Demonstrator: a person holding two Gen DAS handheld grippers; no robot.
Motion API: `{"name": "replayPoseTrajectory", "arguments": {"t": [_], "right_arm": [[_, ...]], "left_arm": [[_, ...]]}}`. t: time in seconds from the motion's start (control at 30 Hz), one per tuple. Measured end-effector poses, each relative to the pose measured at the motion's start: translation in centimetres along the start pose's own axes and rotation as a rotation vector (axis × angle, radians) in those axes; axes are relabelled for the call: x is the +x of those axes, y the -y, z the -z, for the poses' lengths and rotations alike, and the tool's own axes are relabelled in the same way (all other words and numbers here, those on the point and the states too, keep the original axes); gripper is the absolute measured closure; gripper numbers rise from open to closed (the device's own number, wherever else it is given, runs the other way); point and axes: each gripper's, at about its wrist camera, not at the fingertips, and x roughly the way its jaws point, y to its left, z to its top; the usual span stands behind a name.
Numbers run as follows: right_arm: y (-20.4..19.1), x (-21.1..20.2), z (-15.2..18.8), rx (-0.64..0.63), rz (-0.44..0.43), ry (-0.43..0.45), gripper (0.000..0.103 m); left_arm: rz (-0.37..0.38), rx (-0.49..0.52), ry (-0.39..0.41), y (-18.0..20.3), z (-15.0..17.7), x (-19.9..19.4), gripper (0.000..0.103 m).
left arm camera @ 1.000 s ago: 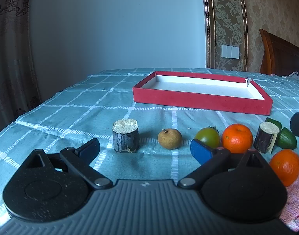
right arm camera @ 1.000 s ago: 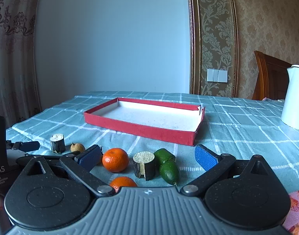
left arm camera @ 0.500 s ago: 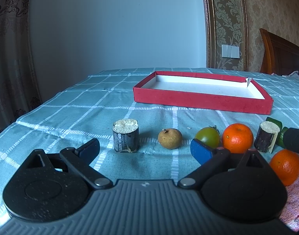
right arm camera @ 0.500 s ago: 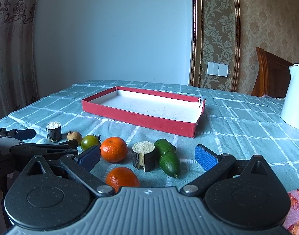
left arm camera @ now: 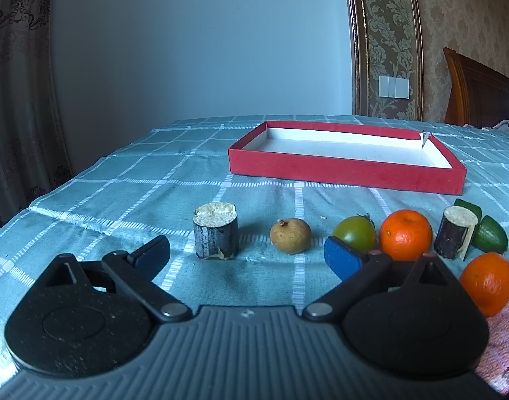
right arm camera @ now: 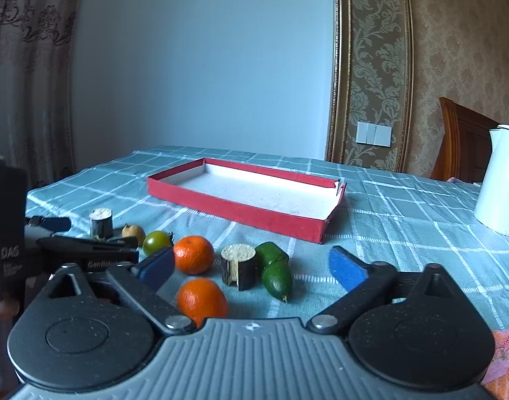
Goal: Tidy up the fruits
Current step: 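Reach the right gripper to the orange tangerine and close on it, then carry the tangerine over the red tray and open the right gripper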
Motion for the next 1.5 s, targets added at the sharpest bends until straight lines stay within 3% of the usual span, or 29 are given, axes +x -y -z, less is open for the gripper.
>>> {"name": "replayPoseTrajectory", "arguments": {"t": [0.23,0.43,0.63,0.73,0.93,1.07,1.2,1.5], "right_arm": [[0.3,-0.4,0.9,-0.012,-0.086,-0.050,0.052],[-1.1,0.4,0.9,-0.044,-0.152,-0.080,0.053],[-1.6,2.0,1.1,-0.071,-0.156,-0.122,0.053],[-1.4,2.9,1.3,-0.060,-0.175,-0.156,0.065],[-0.5,2.7,0.8,-0.018,-0.213,-0.141,0.066],[0.8,3.1,-2.0,-0.008,-0.175,-0.063,0.066],[2.8,6.4,-5.5,-0.009,-0.107,-0.027,0.066],[7.6,17.0,-6.9,0.073,0.001,-0.175,0.065]], "left_arm": [[0.007,-0.004,-0.001,-0.2,0.0,0.0,0.004],[0.015,-0.004,-0.004,-0.1,0.0,0.0,0.004],[0.023,-0.007,-0.005,-0.2,0.0,0.0,0.004],[0.028,-0.010,-0.006,-0.2,0.0,0.0,0.004],[0.036,-0.015,-0.001,-0.3,0.0,-0.1,0.004],[0.045,-0.018,-0.002,-0.3,0.0,-0.1,0.004],[0.052,-0.022,-0.003,-0.3,-0.1,0.0,0.004],[0.067,-0.023,-0.008,-0.5,-0.1,0.0,0.004]]}}
